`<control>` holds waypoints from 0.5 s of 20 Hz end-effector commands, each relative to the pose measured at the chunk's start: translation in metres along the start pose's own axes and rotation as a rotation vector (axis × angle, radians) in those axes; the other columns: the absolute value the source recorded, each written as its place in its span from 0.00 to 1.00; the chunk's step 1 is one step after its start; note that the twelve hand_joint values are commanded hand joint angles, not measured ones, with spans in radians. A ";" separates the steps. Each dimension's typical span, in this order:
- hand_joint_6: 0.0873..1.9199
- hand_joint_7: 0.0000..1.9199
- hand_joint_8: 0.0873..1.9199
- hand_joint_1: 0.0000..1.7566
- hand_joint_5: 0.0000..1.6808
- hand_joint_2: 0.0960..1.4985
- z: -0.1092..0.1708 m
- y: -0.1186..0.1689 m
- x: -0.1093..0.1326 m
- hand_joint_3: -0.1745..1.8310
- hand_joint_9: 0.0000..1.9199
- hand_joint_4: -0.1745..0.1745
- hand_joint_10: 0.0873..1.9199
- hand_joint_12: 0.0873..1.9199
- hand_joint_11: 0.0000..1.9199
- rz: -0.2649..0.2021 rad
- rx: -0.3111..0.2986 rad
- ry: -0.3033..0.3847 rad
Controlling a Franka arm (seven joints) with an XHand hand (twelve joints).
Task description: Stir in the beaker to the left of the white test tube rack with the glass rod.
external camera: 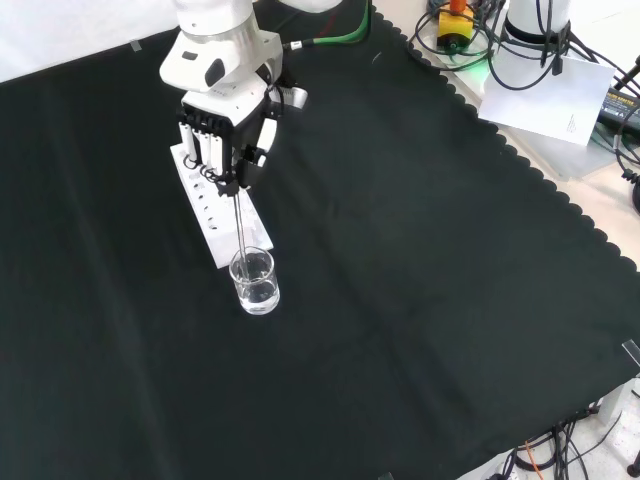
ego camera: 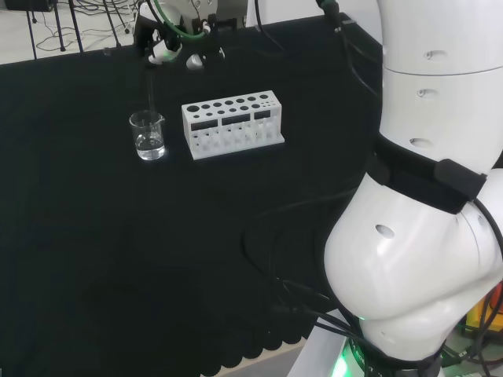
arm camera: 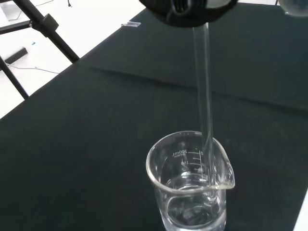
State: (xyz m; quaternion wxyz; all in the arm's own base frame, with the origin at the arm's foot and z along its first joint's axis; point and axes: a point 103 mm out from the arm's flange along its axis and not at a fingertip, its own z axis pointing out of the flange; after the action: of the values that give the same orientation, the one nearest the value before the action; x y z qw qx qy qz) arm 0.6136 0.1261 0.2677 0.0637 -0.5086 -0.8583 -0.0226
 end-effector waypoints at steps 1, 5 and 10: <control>0.16 0.64 0.44 0.74 0.69 0.67 0.004 -0.010 0.018 0.09 0.95 0.00 0.08 0.35 0.67 -0.014 0.002 -0.005; 0.16 0.64 0.44 0.74 0.69 0.67 0.003 -0.008 0.035 0.09 0.95 0.00 0.08 0.35 0.67 -0.036 0.006 -0.011; 0.16 0.64 0.44 0.74 0.69 0.67 0.000 -0.001 0.041 0.09 0.95 0.00 0.08 0.35 0.67 -0.047 0.007 -0.021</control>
State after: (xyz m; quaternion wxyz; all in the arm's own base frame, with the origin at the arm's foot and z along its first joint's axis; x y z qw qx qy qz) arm 0.5898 0.1543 0.2698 0.0609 -0.4916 -0.8685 -0.0177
